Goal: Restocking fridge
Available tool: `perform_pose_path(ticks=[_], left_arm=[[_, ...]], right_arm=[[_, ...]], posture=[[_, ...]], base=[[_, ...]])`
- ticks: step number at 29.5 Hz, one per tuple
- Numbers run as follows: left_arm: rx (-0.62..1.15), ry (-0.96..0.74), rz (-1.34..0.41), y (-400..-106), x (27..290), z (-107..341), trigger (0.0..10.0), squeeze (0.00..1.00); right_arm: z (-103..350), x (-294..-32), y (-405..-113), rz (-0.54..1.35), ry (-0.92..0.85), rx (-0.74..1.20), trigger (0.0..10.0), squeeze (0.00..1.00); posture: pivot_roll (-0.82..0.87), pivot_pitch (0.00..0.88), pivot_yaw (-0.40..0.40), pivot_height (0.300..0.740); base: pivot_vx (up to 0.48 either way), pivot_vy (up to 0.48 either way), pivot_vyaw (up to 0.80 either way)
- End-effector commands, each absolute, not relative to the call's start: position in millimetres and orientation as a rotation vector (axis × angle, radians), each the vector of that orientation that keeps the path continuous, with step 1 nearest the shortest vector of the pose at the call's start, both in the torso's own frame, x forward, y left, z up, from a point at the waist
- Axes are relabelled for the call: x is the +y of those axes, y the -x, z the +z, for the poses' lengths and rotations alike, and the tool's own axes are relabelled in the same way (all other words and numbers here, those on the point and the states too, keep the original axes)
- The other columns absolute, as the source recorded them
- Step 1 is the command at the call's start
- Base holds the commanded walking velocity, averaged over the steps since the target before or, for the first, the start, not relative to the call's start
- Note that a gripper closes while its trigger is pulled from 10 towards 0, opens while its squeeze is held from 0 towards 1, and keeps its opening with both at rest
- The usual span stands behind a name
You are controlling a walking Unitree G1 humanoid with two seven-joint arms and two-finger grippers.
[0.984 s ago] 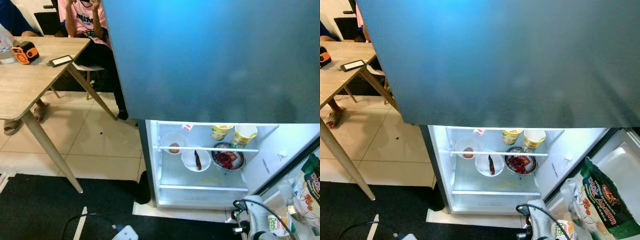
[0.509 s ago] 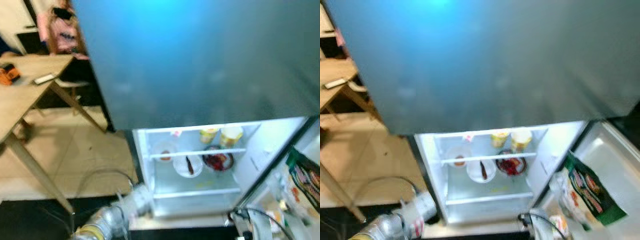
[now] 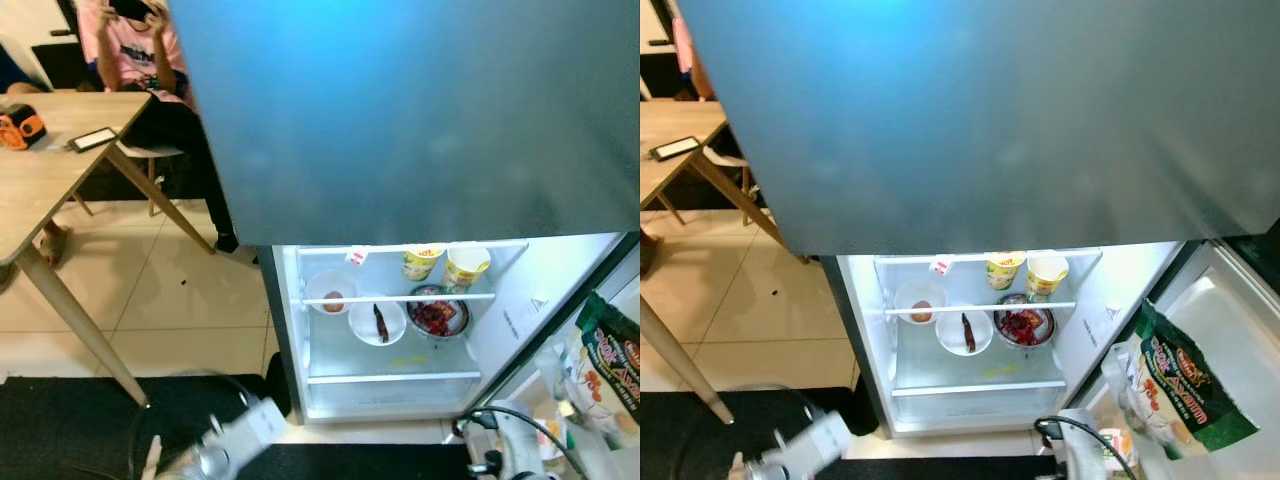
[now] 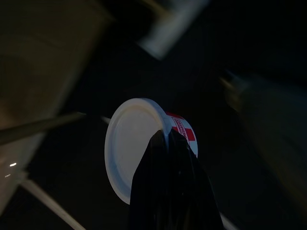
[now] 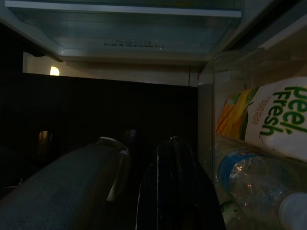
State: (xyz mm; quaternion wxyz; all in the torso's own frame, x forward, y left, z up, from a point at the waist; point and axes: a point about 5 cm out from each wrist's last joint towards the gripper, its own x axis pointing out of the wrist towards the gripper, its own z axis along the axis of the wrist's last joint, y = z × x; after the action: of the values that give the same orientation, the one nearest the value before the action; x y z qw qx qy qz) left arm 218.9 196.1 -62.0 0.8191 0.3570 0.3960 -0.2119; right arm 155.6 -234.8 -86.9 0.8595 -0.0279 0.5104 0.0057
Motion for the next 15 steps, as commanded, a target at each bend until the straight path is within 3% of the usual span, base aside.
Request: perform_pose_path(ticks=[1,3,5,11,15], left_arm=[[0.824,-0.746,-0.422,-220.2,196.8,-60.8,10.0,0.0],[0.805,-0.671,-0.389,-223.6,193.0,-58.9,10.0,0.0],[0.804,-0.485,-0.329,-223.0,186.0,-59.8,10.0,0.0],[0.897,-0.381,-0.334,-201.2,182.3,-73.6,10.0,0.0],[1.046,-0.413,-0.338,-162.6,191.4,-92.1,10.0,0.0]], right_arm=[[-86.3,-234.9,-157.5,0.001,0.057,1.07,10.0,0.0],[-86.6,-234.8,-157.0,-0.005,0.054,1.072,10.0,0.0],[-88.5,-233.8,-153.3,-0.009,0.056,1.089,10.0,0.0],[-89.4,-233.8,-151.4,-0.015,0.058,1.098,10.0,0.0],[-91.4,-232.5,-147.5,-0.016,0.061,1.117,10.0,0.0]], posture=[[-0.03,0.0,0.005,0.74],[-0.03,0.0,0.005,0.74],[-0.04,0.0,0.007,0.74],[-0.04,0.0,0.007,0.74],[-0.03,0.0,0.014,0.74]], base=[[0.0,0.0,0.0],[0.0,0.0,0.0],[0.0,0.0,0.0],[0.0,0.0,0.0],[0.0,0.0,0.0]])
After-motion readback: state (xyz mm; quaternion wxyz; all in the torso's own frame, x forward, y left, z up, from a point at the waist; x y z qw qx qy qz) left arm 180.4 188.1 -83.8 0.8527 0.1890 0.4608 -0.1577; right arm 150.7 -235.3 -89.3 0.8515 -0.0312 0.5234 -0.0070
